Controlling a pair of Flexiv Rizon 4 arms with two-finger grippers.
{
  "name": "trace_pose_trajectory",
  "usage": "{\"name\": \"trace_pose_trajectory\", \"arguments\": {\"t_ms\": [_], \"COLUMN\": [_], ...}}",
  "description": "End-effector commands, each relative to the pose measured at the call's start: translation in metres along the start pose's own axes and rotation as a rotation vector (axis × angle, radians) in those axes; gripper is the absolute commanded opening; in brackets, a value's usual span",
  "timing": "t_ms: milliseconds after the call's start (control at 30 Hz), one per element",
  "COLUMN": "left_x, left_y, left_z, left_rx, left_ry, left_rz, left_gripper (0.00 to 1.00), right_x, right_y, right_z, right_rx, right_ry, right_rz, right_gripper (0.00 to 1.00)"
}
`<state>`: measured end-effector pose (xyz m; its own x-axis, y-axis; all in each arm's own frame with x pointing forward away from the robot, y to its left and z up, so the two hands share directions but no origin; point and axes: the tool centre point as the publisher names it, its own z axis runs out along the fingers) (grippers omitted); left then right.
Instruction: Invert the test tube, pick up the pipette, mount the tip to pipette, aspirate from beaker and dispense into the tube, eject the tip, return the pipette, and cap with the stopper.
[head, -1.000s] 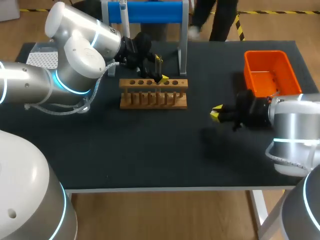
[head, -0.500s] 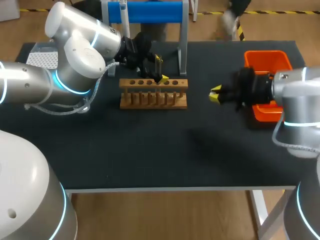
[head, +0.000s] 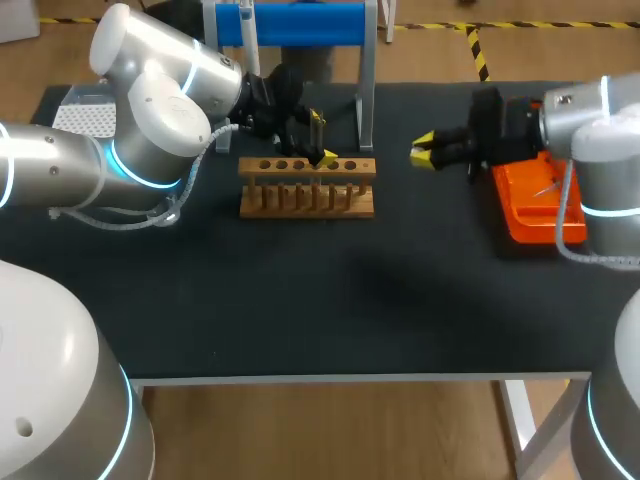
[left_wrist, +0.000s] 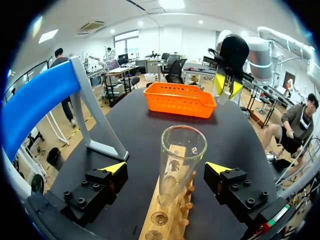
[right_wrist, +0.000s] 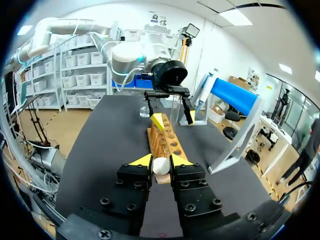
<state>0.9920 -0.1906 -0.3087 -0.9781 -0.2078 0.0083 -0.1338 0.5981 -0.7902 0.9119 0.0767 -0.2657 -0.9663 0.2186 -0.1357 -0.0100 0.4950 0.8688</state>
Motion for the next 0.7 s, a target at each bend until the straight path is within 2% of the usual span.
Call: {"name": "trace_pose_trajectory", "arguments": {"t_ms": [33, 367, 700], "left_x": [-0.001, -0.001, -0.001], "left_y": [0.000, 0.000, 0.000], "left_z": [0.000, 0.000, 0.000], "left_rx": [-0.003, -0.003, -0.003], "left_ry": [0.003, 0.003, 0.003], "left_rz": [-0.001, -0.001, -0.001], "left_gripper": [1.00, 1.00, 1.00], "right_x": [-0.012, -0.024, -0.035], "right_y": [0.012, 0.041, 0.067], "right_z": [0.006, 0.023, 0.040], "right_rx": [0.017, 0.015, 0.023], "right_ry": [0.129, 0.198, 0.233], "right_rz": [-0.011, -0.025, -0.042], "right_gripper": [0.00, 0.00, 0.00]}}
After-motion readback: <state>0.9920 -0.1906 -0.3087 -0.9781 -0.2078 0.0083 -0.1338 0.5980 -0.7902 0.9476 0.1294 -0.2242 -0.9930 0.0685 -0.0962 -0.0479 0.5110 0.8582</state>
